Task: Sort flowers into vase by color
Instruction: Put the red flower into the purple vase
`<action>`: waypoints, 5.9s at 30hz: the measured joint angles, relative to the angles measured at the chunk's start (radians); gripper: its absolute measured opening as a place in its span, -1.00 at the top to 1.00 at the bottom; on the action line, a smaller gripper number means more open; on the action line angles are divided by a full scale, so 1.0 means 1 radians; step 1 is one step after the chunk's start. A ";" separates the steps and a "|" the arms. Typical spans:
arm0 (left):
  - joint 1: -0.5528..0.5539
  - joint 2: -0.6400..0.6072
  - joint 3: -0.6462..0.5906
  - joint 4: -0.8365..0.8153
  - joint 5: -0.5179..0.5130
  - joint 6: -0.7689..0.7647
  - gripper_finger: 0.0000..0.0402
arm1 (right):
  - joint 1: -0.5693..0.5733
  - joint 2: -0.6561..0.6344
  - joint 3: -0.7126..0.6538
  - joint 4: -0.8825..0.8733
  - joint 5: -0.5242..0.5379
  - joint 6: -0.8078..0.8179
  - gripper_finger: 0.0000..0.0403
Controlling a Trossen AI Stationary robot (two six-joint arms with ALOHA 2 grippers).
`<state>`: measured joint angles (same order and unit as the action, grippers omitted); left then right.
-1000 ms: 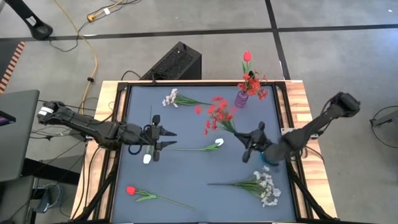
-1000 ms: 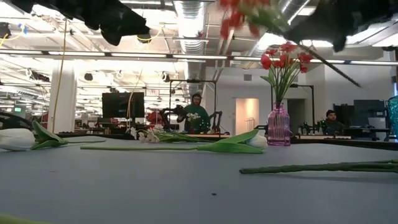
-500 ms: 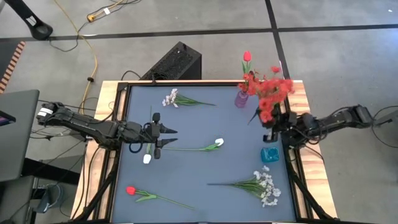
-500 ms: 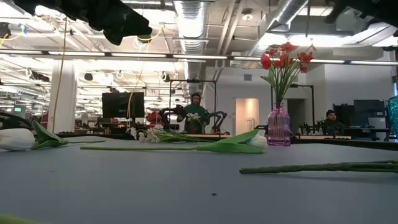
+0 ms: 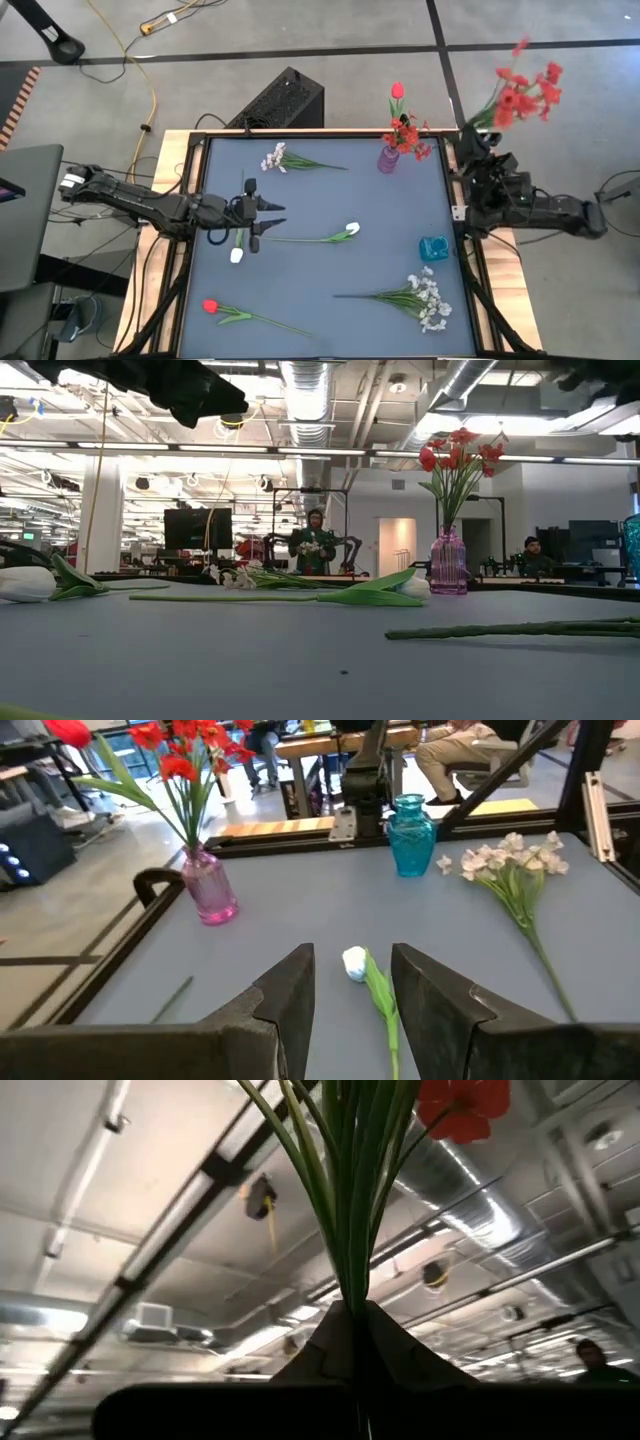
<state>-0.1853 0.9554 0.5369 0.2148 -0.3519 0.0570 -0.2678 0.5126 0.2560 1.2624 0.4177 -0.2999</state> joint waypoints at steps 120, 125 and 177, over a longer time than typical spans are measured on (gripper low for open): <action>0.012 0.000 0.000 -0.171 0.034 -0.097 0.38 | -0.435 0.896 0.027 0.304 -0.041 0.433 0.86; 0.008 0.000 -0.011 -0.182 0.033 -0.095 0.38 | -0.425 0.900 0.033 0.305 -0.029 0.403 0.86; 0.010 0.000 -0.025 -0.172 0.051 -0.114 0.38 | -0.312 0.964 0.038 0.288 -0.003 0.082 0.39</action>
<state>-0.1749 0.9554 0.5124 0.0433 -0.3012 -0.0570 -0.5801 1.4769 0.2939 1.5505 0.4147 -0.2181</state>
